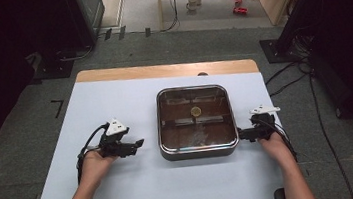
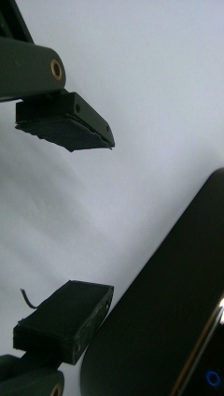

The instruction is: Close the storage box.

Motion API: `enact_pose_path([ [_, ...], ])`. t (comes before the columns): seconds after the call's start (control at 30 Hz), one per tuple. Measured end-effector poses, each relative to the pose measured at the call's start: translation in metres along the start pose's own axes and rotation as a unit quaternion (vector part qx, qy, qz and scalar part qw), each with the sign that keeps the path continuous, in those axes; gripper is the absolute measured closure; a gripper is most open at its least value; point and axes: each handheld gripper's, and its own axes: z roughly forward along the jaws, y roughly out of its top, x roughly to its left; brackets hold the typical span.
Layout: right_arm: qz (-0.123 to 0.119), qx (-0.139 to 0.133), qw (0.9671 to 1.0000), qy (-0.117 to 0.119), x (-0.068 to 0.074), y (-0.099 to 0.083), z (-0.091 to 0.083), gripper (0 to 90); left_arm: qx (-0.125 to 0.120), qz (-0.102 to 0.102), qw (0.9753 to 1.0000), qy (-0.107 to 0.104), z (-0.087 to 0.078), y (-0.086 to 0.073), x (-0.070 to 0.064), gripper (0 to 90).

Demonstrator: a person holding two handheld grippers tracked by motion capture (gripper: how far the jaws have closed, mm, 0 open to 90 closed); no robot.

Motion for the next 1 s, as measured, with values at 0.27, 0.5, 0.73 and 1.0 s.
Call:
enact_pose_path([
  [0.27, 0.000, 0.000, 1.0000, 0.000, 0.000, 0.000, 0.000, 0.0, 0.020, -0.009, 0.9988, 0.044, 0.020, -0.005, 0.007, 26.2],
  [0.5, 0.000, 0.000, 1.0000, 0.000, 0.000, 0.000, 0.000, 0.0, 0.011, -0.003, 0.9988, 0.047, 0.023, -0.005, 0.005, 23.2],
  [0.73, 0.000, 0.000, 1.0000, 0.000, 0.000, 0.000, 0.000, 0.0, 0.011, -0.002, 0.9988, 0.047, 0.023, -0.005, 0.004, 23.0],
  [1.0, 0.000, 0.000, 1.0000, 0.000, 0.000, 0.000, 0.000, 0.0, 0.011, -0.001, 0.9987, 0.050, 0.023, -0.005, 0.004, 22.9],
])
